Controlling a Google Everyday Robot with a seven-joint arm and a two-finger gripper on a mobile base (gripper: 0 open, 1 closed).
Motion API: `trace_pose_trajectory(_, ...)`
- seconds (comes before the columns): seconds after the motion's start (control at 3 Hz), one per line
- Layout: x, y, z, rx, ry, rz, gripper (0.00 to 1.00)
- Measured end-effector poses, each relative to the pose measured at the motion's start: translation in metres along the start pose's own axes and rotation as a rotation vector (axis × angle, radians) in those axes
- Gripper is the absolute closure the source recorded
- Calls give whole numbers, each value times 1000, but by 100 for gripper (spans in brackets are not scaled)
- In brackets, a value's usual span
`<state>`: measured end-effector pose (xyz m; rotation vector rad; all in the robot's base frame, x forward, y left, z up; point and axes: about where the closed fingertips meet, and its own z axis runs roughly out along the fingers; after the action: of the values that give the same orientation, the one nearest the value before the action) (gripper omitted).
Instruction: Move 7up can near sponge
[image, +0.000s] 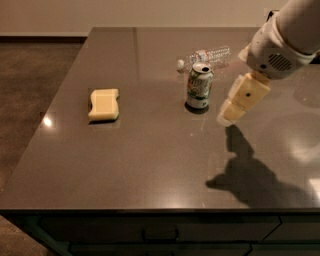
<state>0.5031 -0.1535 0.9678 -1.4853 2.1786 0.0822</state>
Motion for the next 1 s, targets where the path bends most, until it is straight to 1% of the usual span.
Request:
trace_pose_trajectory(0.33, -20, -41, 28, 82, -89, 134, 0)
trace_pose_trajectory(0.67, -28, -70, 47, 134, -119, 205, 0)
trace_pose_trajectory(1.0, -39, -85, 74, 127, -156, 248, 0)
